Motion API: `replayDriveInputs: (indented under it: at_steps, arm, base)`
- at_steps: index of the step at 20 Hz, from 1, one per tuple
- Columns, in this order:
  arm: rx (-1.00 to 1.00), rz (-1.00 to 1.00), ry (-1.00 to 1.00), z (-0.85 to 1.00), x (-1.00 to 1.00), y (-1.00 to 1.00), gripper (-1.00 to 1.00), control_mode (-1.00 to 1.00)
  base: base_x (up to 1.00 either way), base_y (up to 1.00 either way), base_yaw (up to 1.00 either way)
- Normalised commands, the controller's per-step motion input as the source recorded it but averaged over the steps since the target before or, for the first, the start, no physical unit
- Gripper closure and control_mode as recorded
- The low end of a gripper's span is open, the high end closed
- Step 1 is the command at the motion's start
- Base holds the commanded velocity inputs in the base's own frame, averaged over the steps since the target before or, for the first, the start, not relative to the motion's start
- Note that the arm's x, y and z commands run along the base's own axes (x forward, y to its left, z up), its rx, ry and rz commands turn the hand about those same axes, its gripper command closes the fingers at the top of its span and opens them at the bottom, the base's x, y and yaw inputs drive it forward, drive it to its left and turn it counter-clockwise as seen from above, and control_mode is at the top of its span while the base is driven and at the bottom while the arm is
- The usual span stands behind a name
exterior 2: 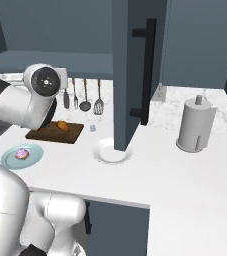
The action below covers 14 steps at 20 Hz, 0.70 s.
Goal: From the different types of pastries on the counter, select a croissant and place it on the cutting board. Then retrieve a jar of jam from the cabinet and place it alongside the croissant on the cutting board.
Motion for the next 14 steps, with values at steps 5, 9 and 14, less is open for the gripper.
replayDriveInputs:
  at_steps: [5,9,14]
  arm:
    - [-0.09,0.35,0.0,-0.42,-0.74,0.19,1.0,-1.0]
    - [-0.03,0.29,0.08,-0.98,0.01,0.13,1.0,-1.0]
    - [0.01,0.21,0.07,-0.93,0.6,0.02,1.0,-1.0]
  base:
    - [0.0,0.0,0.0]
    - [0.0,0.0,0.0]
    - [0.0,0.0,0.0]
